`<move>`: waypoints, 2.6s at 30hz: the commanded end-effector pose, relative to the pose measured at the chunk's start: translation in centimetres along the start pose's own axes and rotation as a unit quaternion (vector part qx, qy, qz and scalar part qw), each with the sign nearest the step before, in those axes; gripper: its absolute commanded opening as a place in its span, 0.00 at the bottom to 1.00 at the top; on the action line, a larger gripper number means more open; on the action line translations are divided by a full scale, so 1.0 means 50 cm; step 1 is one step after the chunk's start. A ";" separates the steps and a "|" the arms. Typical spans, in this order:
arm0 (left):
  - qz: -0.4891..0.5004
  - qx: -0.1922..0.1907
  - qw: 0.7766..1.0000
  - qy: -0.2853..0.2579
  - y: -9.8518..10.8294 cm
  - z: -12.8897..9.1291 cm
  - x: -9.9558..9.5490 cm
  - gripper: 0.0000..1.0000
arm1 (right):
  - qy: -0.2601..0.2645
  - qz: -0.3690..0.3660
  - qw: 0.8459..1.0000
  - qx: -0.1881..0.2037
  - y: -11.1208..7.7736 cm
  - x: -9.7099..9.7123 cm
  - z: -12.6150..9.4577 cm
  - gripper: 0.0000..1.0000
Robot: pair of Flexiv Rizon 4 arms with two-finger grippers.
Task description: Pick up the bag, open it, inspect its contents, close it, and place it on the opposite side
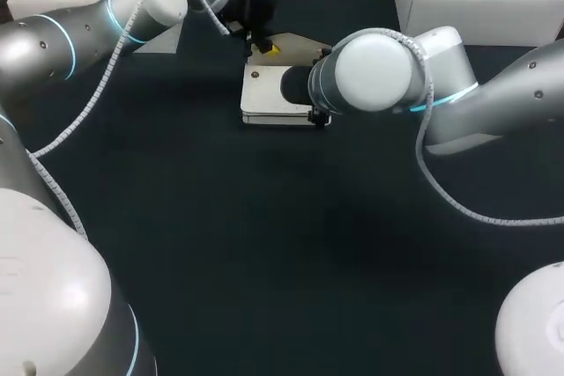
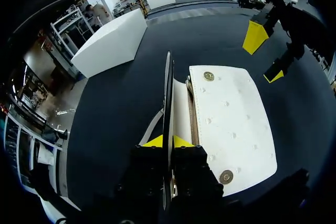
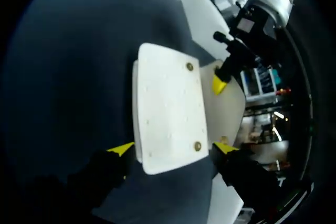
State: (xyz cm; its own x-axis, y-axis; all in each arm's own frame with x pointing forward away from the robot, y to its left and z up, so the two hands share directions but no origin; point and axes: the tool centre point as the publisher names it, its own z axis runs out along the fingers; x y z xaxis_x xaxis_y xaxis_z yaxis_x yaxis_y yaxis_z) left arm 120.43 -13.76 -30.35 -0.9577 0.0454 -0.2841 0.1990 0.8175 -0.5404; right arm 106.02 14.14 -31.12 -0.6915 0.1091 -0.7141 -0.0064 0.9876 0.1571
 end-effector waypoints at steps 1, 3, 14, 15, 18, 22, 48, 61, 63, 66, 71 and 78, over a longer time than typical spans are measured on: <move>-0.003 0.001 1.000 0.003 -0.014 -0.045 0.016 0.00 | 0.010 -0.010 1.000 0.009 0.004 -0.021 -0.030 1.00; -0.004 0.003 1.000 0.004 -0.018 -0.057 0.021 0.00 | 0.012 -0.014 1.000 0.012 0.008 -0.032 -0.032 0.46; -0.003 0.010 1.000 0.017 -0.037 -0.110 0.048 0.00 | 0.037 -0.021 0.999 0.026 0.027 -0.087 -0.032 0.00; -0.007 0.012 1.000 0.020 -0.038 -0.114 0.050 0.00 | 0.040 -0.021 0.999 0.025 0.029 -0.091 -0.031 0.00; -0.015 0.013 0.999 0.027 -0.035 -0.123 0.050 0.00 | 0.041 -0.020 0.999 0.023 0.034 -0.104 -0.032 0.00; -0.015 0.013 0.999 0.027 -0.035 -0.123 0.050 0.00 | 0.044 -0.017 0.998 0.031 0.045 -0.121 -0.030 0.00; -0.029 0.012 0.999 0.038 -0.046 -0.165 0.046 0.00 | 0.018 -0.014 0.999 0.037 0.108 -0.156 0.019 0.00; -0.023 0.014 0.999 0.045 -0.062 -0.179 0.060 0.00 | 0.021 -0.015 0.999 0.031 0.076 -0.180 0.072 0.00; -0.022 0.014 0.999 0.045 -0.065 -0.180 0.061 0.00 | 0.022 -0.017 0.999 0.031 0.074 -0.181 0.080 0.00; -0.029 0.015 0.999 0.042 -0.067 -0.181 0.060 0.00 | 0.027 -0.018 0.999 0.028 0.073 -0.180 0.089 0.00; -0.038 0.020 0.998 0.037 -0.073 -0.182 0.055 0.00 | 0.033 -0.018 0.999 0.021 0.073 -0.165 0.095 0.00; -0.051 0.016 0.998 0.035 -0.075 -0.179 0.046 0.00 | 0.038 -0.014 0.999 0.019 0.067 -0.139 0.084 0.00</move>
State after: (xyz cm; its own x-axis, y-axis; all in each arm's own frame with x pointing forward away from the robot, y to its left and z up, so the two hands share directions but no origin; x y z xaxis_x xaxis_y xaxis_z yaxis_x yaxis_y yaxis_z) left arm 115.58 -11.42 -22.05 -0.9852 0.0053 -0.1716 0.1070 0.8005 -0.5898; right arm 114.53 17.38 -28.47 -0.7490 0.0731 -0.6586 0.0004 0.9939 0.1098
